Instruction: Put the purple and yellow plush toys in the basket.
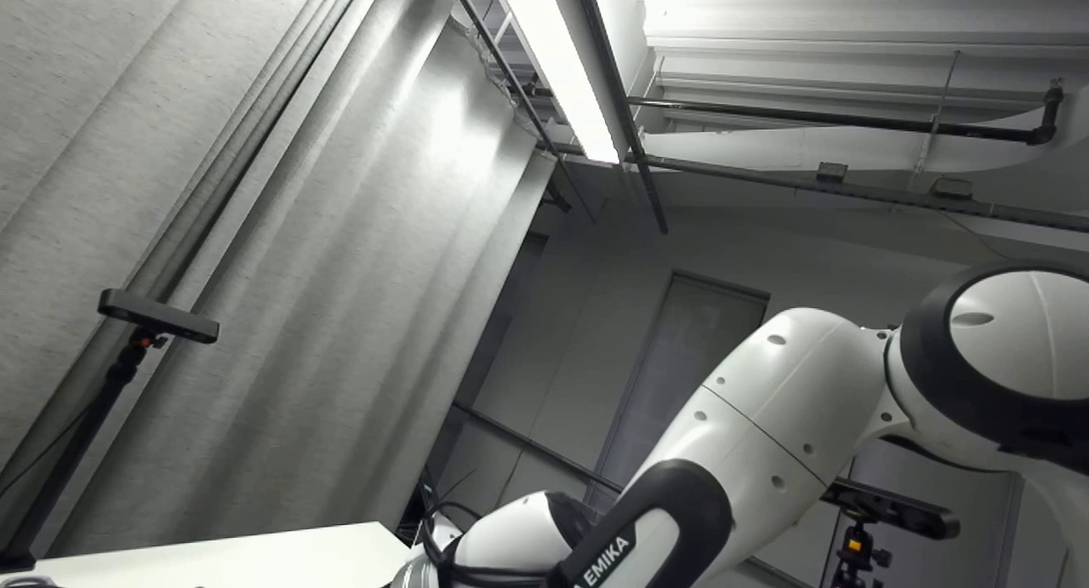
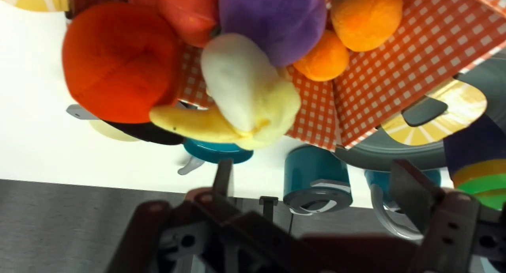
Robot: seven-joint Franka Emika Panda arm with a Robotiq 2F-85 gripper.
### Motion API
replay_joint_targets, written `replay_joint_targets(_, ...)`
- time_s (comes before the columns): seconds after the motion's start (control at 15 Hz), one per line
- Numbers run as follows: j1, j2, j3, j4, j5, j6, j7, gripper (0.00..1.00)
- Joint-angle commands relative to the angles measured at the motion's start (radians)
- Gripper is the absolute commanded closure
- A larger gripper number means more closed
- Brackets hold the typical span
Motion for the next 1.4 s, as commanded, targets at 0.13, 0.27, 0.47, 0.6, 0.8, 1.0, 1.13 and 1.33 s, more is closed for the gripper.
replay_joint_targets(0.13, -0.144, -0.086, 0.16, -0.034, -0.141, -0.024, 0.169, 0.0)
replay_joint_targets(0.27, -0.189, -0.095, 0.206, -0.039, -0.193, -0.014, 0.224, 0.0)
replay_joint_targets(0.47, -0.253, -0.105, 0.265, -0.045, -0.273, -0.003, 0.302, 0.0)
replay_joint_targets(0.6, -0.295, -0.112, 0.297, -0.05, -0.328, 0.002, 0.35, 0.0)
replay_joint_targets(0.8, -0.279, -0.075, 0.287, -0.022, -0.321, 0.0, 0.327, 0.0)
replay_joint_targets(1.0, -0.309, -0.085, 0.305, -0.031, -0.344, 0.0, 0.348, 0.0)
replay_joint_targets(1.13, -0.31, -0.087, 0.307, -0.034, -0.344, 0.0, 0.348, 0.0)
replay_joint_targets(1.33, -0.31, -0.087, 0.308, -0.034, -0.344, 0.0, 0.349, 0.0)
